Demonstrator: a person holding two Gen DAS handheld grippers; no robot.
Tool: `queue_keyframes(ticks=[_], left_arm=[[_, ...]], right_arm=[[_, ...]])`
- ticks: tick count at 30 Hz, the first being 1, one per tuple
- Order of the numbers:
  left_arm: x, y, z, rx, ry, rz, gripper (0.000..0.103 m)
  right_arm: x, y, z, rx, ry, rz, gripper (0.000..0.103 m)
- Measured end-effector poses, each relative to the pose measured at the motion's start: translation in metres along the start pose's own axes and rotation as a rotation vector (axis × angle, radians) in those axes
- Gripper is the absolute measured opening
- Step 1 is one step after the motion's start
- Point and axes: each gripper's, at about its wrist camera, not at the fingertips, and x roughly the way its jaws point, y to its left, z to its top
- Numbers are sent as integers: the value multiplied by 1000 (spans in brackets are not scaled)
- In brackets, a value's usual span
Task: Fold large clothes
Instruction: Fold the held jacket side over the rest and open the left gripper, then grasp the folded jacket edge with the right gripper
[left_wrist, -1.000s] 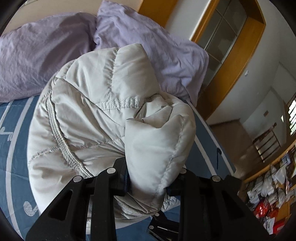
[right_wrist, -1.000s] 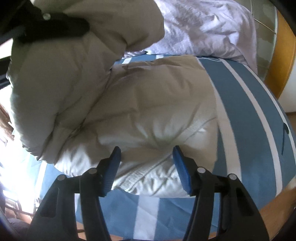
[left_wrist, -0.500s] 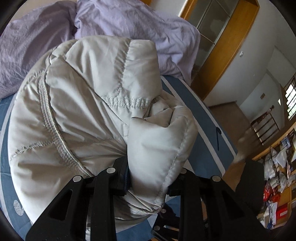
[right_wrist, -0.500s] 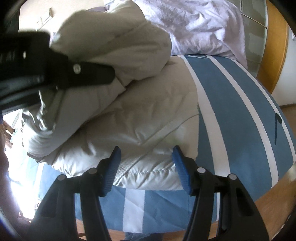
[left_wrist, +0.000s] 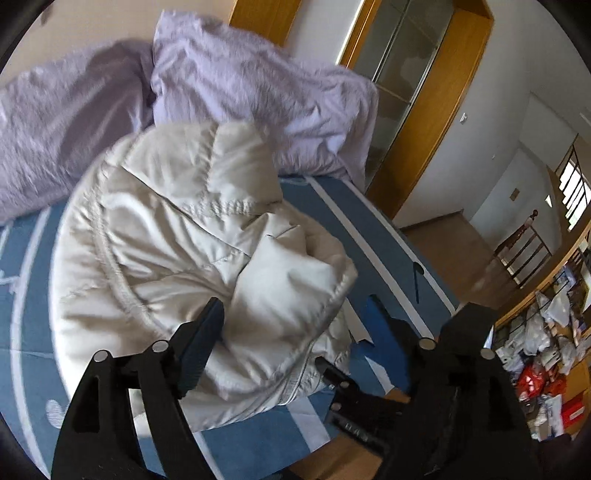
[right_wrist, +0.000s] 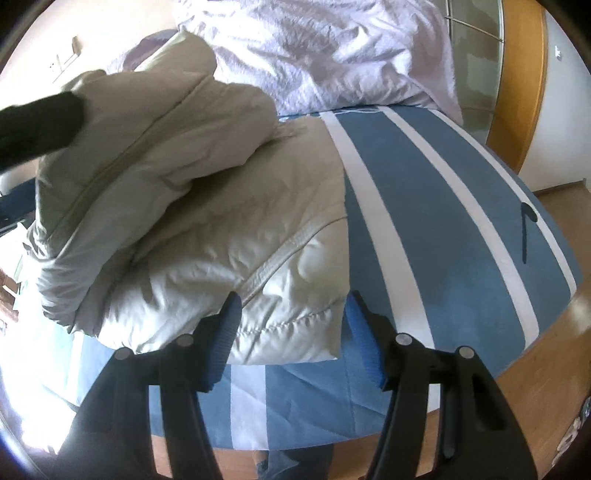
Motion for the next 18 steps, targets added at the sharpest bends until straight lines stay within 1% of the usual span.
queue_keyframes(ticks=[5, 7, 9, 12, 13, 15, 17, 18], left_arm=[[-37, 18, 2, -13, -87, 61, 82], [-47, 32, 4, -32, -109, 100, 82], [-49, 45, 5, -48, -114, 142, 82], [-44, 65, 7, -74, -99, 210, 82], [-39, 71, 6, -83, -86, 234, 82], [-28, 78, 4, -92, -54, 259, 82], [-10, 83, -4, -108, 3, 255, 82], [-3, 83, -11, -112, 20, 251, 82]], right_arm=[[-8, -3, -1, 16, -23, -11, 59], [-10, -4, -2, 23, -27, -15, 59], [-11, -6, -3, 30, -28, -20, 59], [-12, -9, -5, 45, -27, -23, 59], [-13, -10, -5, 50, -26, -24, 59], [-13, -12, -5, 57, -27, -28, 60], [-14, -14, -6, 65, -29, -34, 60], [-14, -16, -6, 69, -31, -38, 60]])
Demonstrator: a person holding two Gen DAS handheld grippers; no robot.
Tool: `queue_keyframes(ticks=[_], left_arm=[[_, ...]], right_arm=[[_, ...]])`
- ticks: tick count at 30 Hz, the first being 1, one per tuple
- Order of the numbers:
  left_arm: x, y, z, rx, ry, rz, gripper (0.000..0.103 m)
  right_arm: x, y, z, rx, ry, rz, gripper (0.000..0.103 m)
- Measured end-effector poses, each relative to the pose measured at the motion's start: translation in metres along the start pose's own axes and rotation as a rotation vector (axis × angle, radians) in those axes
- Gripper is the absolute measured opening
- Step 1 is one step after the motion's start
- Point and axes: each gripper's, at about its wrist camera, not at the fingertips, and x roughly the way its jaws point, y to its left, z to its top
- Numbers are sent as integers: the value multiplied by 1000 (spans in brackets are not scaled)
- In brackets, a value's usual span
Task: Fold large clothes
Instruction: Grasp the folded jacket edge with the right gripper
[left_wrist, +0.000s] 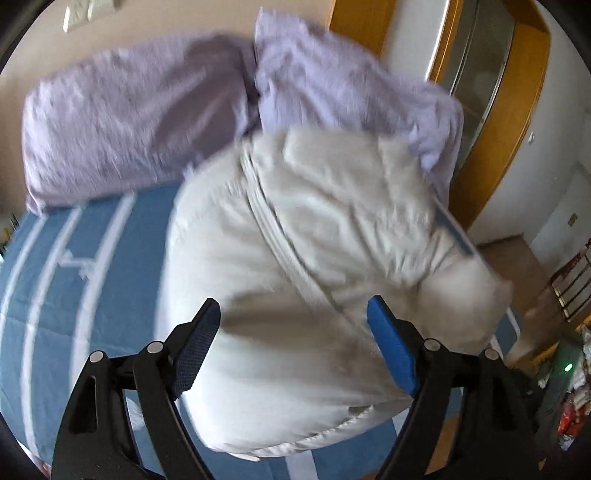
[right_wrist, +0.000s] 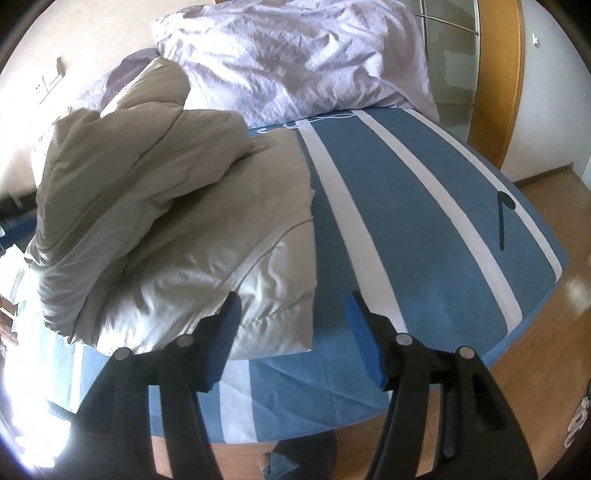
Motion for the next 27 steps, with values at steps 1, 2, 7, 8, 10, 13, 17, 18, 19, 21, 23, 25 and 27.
queue_keyframes(ticks=[1, 2, 7, 8, 10, 13, 17, 18, 19, 21, 23, 25, 27], left_arm=[[4, -3, -3, 7, -2, 4, 82], [6, -7, -6, 20, -6, 8, 82], [19, -25, -11, 47, 7, -10, 82], [21, -27, -12, 46, 9, -14, 82], [26, -32, -14, 51, 15, -23, 82], [32, -41, -15, 68, 19, -31, 83], [36, -55, -21, 106, 24, -39, 83], [37, -57, -23, 112, 25, -41, 83], [38, -60, -24, 117, 27, -47, 83], [40, -63, -25, 128, 31, -62, 83], [41, -66, -27, 137, 36, -77, 83], [42, -69, -28, 146, 39, -82, 83], [43, -69, -28, 149, 42, -89, 83]], right_arm=[[0, -2, 1, 4, -1, -4, 60], [0, -5, 1, 7, -3, -7, 60], [-1, -20, 3, 40, -9, -36, 60], [-1, -23, 4, 47, -11, -41, 60], [-4, -31, 9, 64, -22, -50, 60], [-10, -39, 18, 85, -46, -56, 60], [-20, -43, 37, 87, -81, -43, 60], [-21, -42, 42, 83, -86, -36, 60], [-23, -40, 48, 77, -92, -26, 60], [-26, -34, 57, 62, -103, -9, 60], [-27, -27, 66, 45, -108, 12, 60], [-26, -19, 73, 31, -108, 32, 60], [-24, -12, 78, 20, -104, 47, 60]])
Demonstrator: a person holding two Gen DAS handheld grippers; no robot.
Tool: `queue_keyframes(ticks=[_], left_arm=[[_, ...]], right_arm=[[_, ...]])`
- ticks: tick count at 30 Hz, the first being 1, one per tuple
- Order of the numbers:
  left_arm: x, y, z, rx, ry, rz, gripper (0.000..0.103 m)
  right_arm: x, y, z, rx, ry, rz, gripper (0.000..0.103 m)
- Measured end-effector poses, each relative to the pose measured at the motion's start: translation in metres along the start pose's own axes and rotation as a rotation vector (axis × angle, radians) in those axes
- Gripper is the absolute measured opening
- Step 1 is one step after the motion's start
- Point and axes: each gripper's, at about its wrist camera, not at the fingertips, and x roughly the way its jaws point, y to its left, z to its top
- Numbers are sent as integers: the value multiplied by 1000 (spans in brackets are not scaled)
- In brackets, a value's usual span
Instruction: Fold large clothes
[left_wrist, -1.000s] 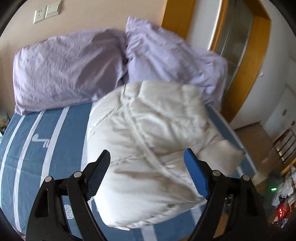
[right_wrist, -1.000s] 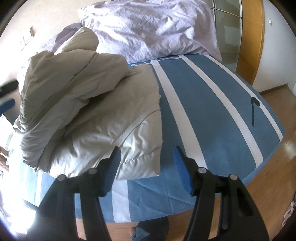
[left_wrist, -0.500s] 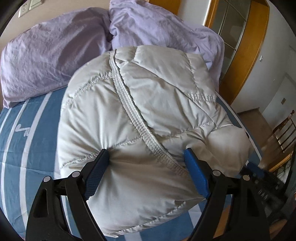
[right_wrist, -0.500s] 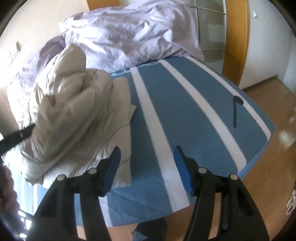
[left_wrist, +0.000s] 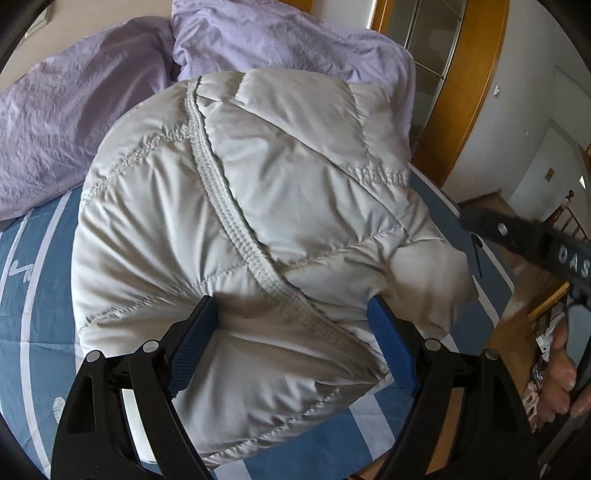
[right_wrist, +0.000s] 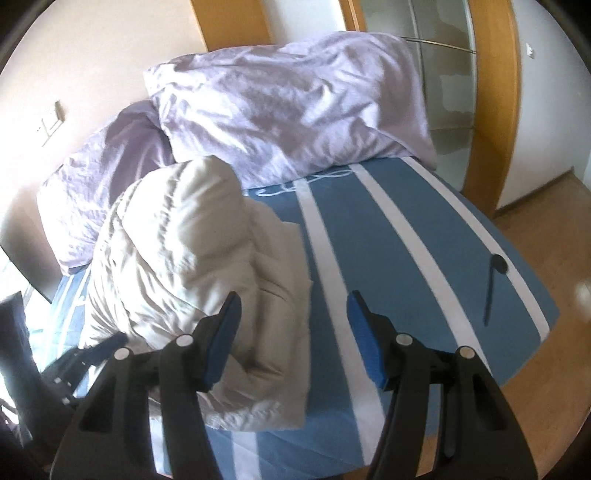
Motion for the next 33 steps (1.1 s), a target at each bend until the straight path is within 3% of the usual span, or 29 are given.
queue_keyframes(ticks=[2, 4, 7, 13, 16, 25, 33], left_arm=[[2, 1, -1, 1, 2, -4, 83], [2, 1, 0, 2, 4, -6, 83], [3, 2, 0, 1, 4, -10, 83], [0, 8, 0, -5, 8, -30, 83], [-3, 9, 0, -2, 7, -40, 83], [-21, 5, 14, -5, -10, -86, 82], [-32, 11, 50, 5, -80, -37, 82]], right_arm=[[4, 9, 6, -16, 6, 27, 58], [6, 17, 7, -35, 11, 50, 43], [13, 28, 5, -64, 43, 71, 33], [32, 25, -11, -47, 115, 50, 30], [42, 25, -20, -64, 161, 39, 20], [63, 12, -48, -23, 224, 28, 17], [64, 3, -57, 21, 223, 55, 17]])
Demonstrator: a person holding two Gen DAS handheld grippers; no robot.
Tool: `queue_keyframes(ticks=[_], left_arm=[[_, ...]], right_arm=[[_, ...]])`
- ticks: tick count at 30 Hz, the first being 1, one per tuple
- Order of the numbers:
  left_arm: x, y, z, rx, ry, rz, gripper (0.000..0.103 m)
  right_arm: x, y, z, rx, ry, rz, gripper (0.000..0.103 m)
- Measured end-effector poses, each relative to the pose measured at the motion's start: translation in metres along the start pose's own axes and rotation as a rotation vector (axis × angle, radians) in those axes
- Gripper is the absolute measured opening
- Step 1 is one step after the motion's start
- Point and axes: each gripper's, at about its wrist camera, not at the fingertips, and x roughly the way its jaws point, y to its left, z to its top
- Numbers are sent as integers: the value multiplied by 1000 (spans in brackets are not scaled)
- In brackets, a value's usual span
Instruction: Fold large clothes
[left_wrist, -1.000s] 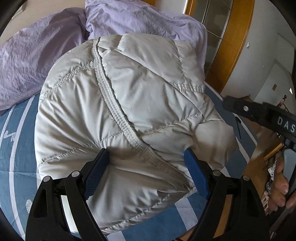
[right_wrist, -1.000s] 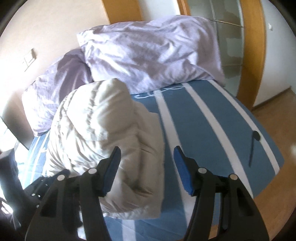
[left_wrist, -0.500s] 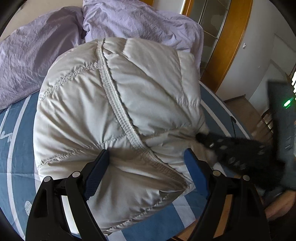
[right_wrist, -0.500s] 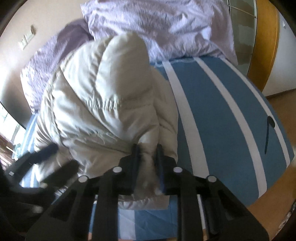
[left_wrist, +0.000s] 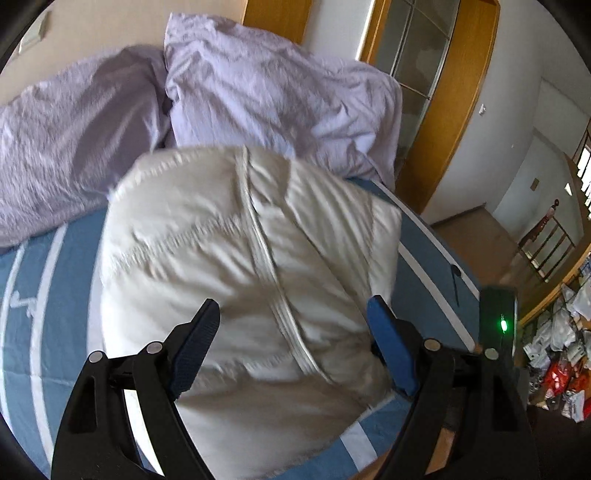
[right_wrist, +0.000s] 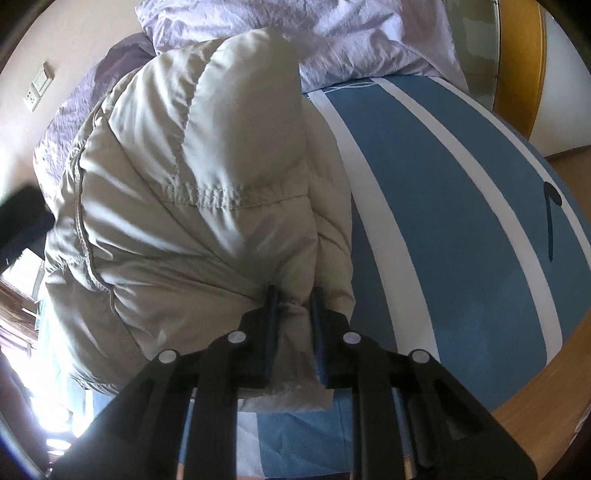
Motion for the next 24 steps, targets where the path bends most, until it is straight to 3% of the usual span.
queue_keyframes(ticks=[11, 21, 24], left_arm=[[11, 25, 23, -9, -10, 121, 82], [37, 30, 7, 4, 28, 209, 83], [43, 31, 5, 3, 30, 219, 84]], right_arm=[[1, -3, 3, 4, 0, 16, 17], [-5, -1, 5, -9, -15, 7, 18], [-12, 0, 4, -23, -33, -2, 24]])
